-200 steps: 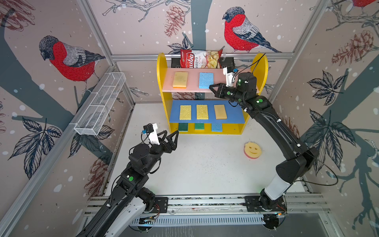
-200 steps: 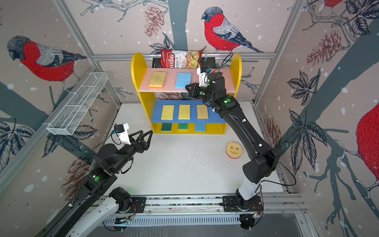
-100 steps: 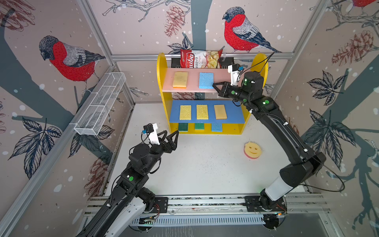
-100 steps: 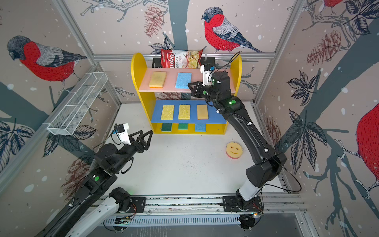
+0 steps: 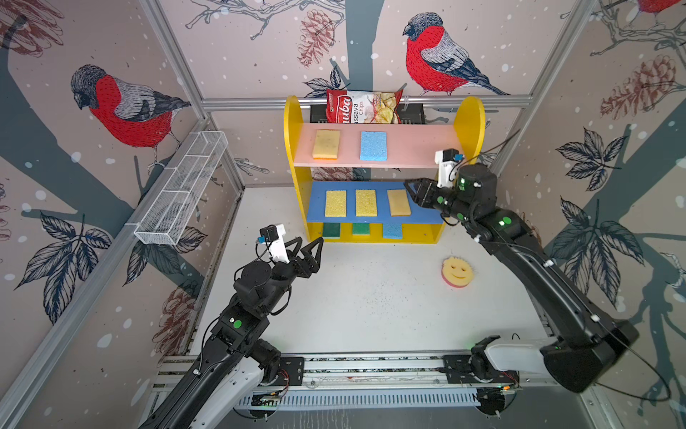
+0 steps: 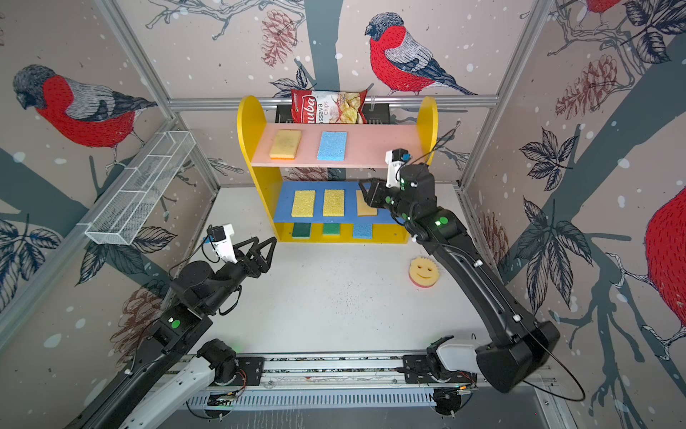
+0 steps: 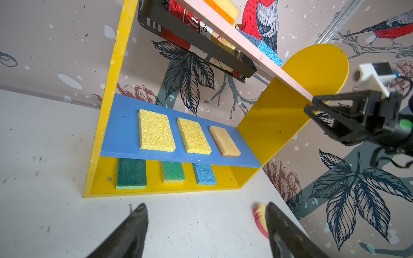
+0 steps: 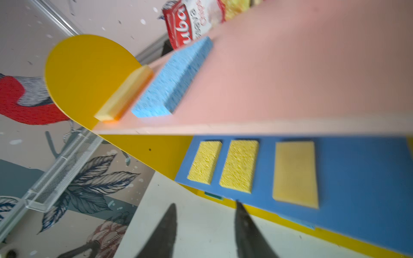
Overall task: Arrange cleaning sponges on a shelf
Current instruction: Move the cleaning sponge to the center of the table.
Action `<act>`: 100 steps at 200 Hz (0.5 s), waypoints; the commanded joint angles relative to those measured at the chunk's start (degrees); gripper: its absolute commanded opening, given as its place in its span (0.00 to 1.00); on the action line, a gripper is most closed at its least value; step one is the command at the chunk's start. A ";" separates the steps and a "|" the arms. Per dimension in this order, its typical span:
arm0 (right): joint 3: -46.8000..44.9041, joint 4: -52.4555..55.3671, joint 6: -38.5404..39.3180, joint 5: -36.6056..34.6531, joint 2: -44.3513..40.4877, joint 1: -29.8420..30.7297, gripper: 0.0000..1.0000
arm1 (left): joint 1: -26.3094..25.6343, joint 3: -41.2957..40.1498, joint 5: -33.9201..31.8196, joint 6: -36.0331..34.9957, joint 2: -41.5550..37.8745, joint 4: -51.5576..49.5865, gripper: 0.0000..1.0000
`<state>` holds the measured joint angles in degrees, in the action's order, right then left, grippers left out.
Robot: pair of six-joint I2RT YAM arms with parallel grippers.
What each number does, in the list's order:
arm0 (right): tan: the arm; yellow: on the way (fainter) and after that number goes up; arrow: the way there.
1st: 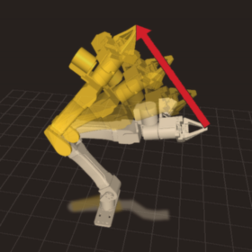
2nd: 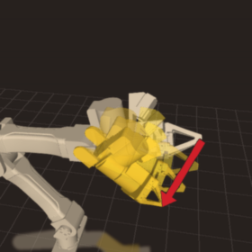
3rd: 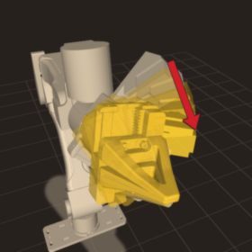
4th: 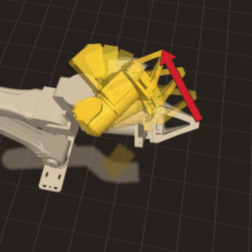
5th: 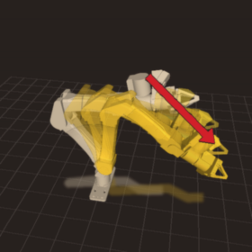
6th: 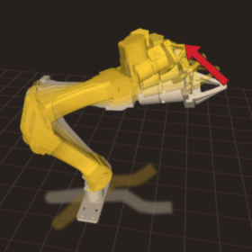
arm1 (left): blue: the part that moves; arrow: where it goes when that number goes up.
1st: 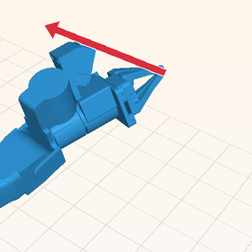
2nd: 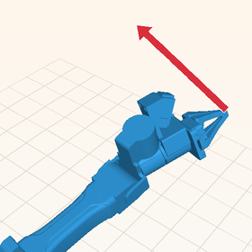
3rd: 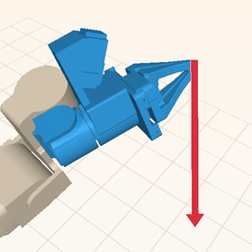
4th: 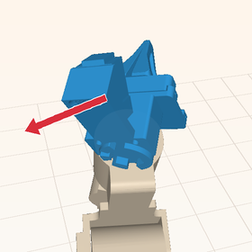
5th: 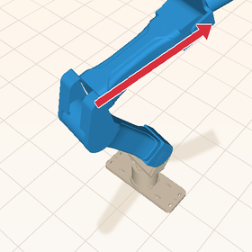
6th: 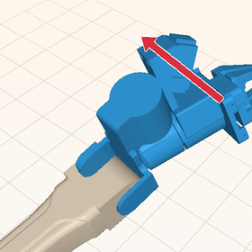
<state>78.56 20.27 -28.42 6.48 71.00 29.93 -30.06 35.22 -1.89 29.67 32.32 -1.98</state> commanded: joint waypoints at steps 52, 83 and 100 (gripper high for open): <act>-27.95 0.38 -7.35 -4.95 -15.54 -15.81 0.95 | 0.18 -0.13 6.59 -0.34 8.71 6.32 0.78; -34.00 -2.05 -8.74 0.94 -16.58 -24.70 0.94 | 0.18 -1.51 8.13 0.95 9.08 7.18 0.77; -36.02 -1.83 -7.78 0.58 -15.92 -27.29 0.94 | 0.18 -2.82 7.90 1.70 8.47 7.18 0.77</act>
<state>44.56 20.93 -36.12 4.08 54.74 5.34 -30.06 33.78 4.45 30.09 41.36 2.61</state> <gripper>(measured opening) 0.937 0.774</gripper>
